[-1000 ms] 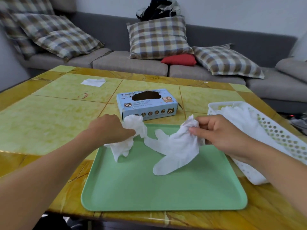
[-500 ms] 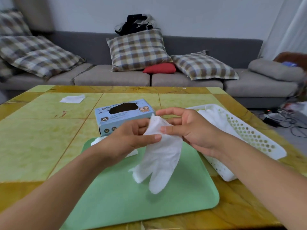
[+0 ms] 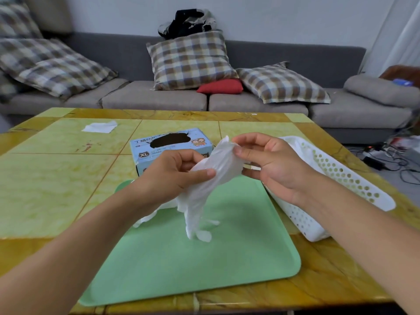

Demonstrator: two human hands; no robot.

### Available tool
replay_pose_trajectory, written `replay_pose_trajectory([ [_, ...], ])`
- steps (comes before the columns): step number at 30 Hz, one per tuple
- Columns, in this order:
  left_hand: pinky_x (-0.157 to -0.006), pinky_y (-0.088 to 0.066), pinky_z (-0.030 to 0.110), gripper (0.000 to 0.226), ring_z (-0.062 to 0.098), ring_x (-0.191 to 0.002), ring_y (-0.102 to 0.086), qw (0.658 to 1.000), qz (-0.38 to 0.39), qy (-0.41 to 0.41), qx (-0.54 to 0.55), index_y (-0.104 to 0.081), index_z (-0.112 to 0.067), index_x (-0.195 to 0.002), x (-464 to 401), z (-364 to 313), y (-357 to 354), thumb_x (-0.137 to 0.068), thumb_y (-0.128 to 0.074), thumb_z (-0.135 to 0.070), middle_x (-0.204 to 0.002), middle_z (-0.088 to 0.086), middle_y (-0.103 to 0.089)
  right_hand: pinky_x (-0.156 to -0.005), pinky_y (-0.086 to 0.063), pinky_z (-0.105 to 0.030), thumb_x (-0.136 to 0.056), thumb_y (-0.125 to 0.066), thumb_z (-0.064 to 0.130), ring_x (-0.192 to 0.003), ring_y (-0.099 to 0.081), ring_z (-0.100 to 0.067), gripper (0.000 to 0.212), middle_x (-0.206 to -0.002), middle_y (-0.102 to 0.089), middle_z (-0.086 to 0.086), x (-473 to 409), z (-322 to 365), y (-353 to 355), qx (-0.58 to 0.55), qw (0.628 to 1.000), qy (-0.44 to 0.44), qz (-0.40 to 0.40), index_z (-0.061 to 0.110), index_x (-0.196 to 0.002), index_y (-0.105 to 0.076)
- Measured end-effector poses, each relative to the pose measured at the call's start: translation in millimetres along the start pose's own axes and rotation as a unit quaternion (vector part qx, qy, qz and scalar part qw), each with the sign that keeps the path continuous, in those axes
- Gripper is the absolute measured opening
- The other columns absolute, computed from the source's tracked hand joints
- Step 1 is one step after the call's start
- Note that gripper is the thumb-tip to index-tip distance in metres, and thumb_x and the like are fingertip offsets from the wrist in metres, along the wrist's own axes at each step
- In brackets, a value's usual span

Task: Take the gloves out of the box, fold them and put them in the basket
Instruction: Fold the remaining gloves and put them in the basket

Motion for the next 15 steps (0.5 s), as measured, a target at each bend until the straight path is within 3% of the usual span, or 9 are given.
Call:
replay_pose_trajectory([
  [4,-0.056,-0.049,0.019,0.025,0.012,-0.061,-0.064,0.999,-0.009,0.035,-0.007,-0.070,-0.012,-0.086,-1,3,8,-0.070,-0.080,-0.030,-0.076,0.004,-0.074,-0.062,-0.056,-0.026,-0.087,-0.070,0.001,-0.076,-0.068,-0.015,0.023,-0.090,-0.074,-0.004,1,7,-3,0.004,1.000,0.006,0.004,0.011,-0.108,-0.070],
  [7,-0.060,-0.046,0.022,0.025,0.014,-0.063,-0.058,0.997,-0.021,0.051,-0.046,-0.073,-0.013,-0.080,0,5,14,-0.088,-0.071,-0.037,-0.073,0.001,-0.069,-0.056,-0.054,-0.021,-0.089,-0.067,0.000,-0.074,-0.065,-0.016,0.028,-0.092,-0.072,-0.008,5,6,-14,-0.003,0.999,-0.021,0.045,0.008,-0.116,-0.069],
  [9,-0.066,-0.046,0.018,0.020,0.008,-0.070,-0.062,0.995,-0.065,0.035,-0.067,-0.073,-0.017,-0.089,-3,4,21,-0.095,-0.065,-0.034,-0.081,-0.007,-0.070,-0.052,-0.054,-0.019,-0.092,-0.062,-0.001,-0.070,-0.061,-0.014,0.033,-0.090,-0.068,-0.007,9,4,-24,-0.048,0.993,-0.060,0.085,0.007,-0.124,-0.067],
  [12,-0.073,-0.046,0.011,0.013,-0.005,-0.089,-0.065,0.974,-0.174,-0.046,-0.139,-0.065,-0.028,-0.102,3,-16,31,-0.093,-0.067,-0.037,-0.099,-0.016,-0.069,-0.066,-0.062,-0.024,-0.096,-0.051,-0.006,-0.064,-0.068,-0.015,0.033,-0.077,-0.069,-0.007,13,1,-34,-0.152,0.979,-0.090,0.106,0.003,-0.127,-0.060],
  [13,-0.078,-0.048,0.015,0.020,-0.003,-0.095,-0.065,0.976,-0.170,-0.072,-0.116,-0.065,-0.027,-0.104,5,-21,28,-0.092,-0.068,-0.042,-0.102,-0.014,-0.070,-0.071,-0.063,-0.026,-0.097,-0.051,-0.006,-0.068,-0.071,-0.018,0.032,-0.078,-0.071,-0.010,14,1,-36,-0.170,0.976,-0.091,0.099,0.002,-0.127,-0.059],
  [15,-0.090,-0.055,0.030,0.043,0.008,-0.107,-0.067,0.996,-0.036,-0.077,-0.031,-0.065,-0.023,-0.115,6,-22,2,-0.084,-0.070,-0.052,-0.111,-0.007,-0.072,-0.079,-0.062,-0.028,-0.096,-0.054,-0.004,-0.084,-0.074,-0.023,0.034,-0.100,-0.075,-0.020,15,0,-39,-0.194,0.973,-0.086,0.095,0.001,-0.130,-0.055],
])
Point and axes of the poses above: each hand's wrist, its own x-axis away from the middle knuckle, its own y-axis out of the back of the hand, z = x × y, the point moved 9 cm from there along -x, towards the middle knuckle
